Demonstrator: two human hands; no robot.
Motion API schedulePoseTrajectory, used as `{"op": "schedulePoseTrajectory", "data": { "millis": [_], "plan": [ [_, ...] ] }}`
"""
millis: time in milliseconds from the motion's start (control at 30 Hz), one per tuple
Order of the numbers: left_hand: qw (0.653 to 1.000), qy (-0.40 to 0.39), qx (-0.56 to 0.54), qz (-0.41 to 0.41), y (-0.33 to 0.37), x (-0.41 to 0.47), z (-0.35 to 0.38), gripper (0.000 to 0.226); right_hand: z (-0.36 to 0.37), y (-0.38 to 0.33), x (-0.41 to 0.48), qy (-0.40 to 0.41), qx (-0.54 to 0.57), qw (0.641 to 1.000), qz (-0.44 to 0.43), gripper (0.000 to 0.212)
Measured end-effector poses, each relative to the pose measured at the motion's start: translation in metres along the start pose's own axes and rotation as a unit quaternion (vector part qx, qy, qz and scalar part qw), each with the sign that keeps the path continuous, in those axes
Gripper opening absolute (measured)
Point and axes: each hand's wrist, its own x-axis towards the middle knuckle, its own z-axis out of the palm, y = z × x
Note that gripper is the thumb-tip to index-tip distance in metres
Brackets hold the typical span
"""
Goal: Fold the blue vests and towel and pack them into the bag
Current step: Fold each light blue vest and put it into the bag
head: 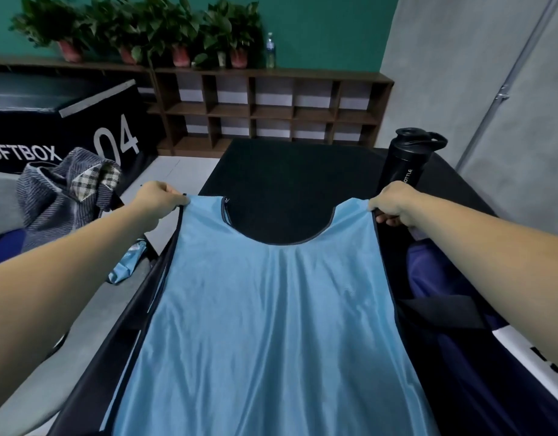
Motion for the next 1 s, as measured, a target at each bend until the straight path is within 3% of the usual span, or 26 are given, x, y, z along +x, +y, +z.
{"op": "schedulePoseTrajectory", "data": {
  "millis": [333, 500, 733, 1000],
  "plan": [
    [0.991, 0.103, -0.058, 0.059, 0.052, 0.052, -0.012, 0.018, -0.014, -0.039, 0.025, 0.095, 0.026, 0.994, -0.039, 0.014],
    [0.992, 0.064, -0.097, 0.041, 0.041, 0.054, -0.006, 0.027, -0.001, -0.039, 0.026, 0.055, 0.036, 0.997, -0.045, 0.010],
    [0.998, 0.008, -0.011, 0.055, 0.015, 0.014, -0.006, 0.029, -0.005, -0.043, -0.011, -0.045, -0.104, 0.992, -0.063, 0.023],
    [0.989, -0.006, 0.103, 0.110, -0.002, -0.096, -0.029, 0.025, -0.003, -0.046, -0.095, -0.105, -0.233, 0.958, -0.131, 0.014]
  ]
}}
